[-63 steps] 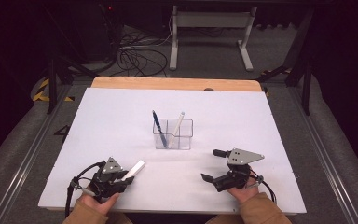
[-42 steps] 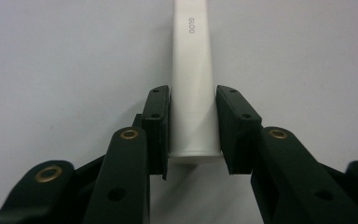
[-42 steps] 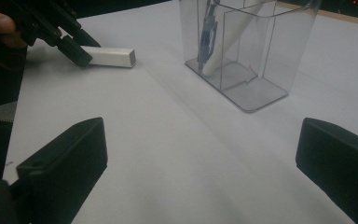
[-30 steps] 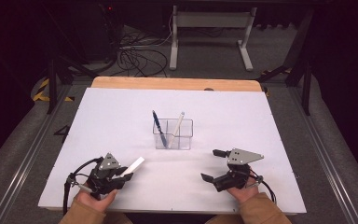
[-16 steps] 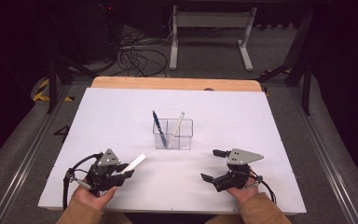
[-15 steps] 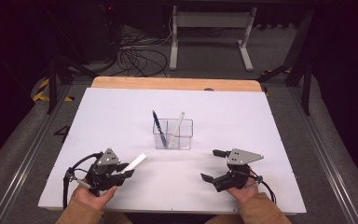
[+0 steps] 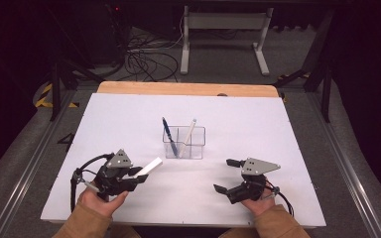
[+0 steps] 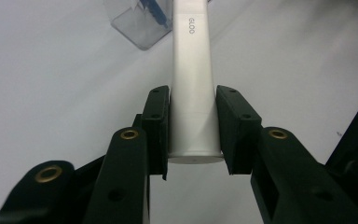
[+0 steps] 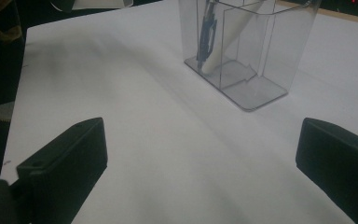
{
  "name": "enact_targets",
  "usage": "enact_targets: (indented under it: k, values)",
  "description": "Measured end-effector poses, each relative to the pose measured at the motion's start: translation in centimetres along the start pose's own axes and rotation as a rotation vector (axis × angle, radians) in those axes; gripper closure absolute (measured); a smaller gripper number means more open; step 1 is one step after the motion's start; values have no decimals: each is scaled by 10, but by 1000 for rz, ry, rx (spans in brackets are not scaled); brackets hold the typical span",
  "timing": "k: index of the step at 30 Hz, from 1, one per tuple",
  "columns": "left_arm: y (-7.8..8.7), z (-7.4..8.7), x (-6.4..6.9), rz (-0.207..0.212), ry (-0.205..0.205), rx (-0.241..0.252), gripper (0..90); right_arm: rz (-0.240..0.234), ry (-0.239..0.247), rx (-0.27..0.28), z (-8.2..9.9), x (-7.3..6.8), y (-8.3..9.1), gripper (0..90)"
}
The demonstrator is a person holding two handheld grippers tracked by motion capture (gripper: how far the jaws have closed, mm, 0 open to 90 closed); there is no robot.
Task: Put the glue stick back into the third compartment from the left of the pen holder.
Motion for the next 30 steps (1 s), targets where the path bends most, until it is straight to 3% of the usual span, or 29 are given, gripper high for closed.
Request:
enact_targets:
  k: [5,12,27,30]
  values:
    - [0,-6,2,3,-2,-1,672,1,2,1,0,0,0,26]
    - [-2,-17,4,11,-46,0,672,1,0,0,0,0,0,26]
    - [-8,-32,11,48,-47,14,671,2,-1,1,0,0,0,26]
    - [-10,-35,12,46,-65,10,672,1,-2,0,0,0,0,26]
Point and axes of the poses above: each handheld gripper's, and its own axes: y roughly backward along the jaws, z roughly out of its underside, x roughly to its right, the point moved 4 cm from there along -y, roughly forward along the jaws, and after that the axes turned 15 degrees about x, right-handed, at the moved point
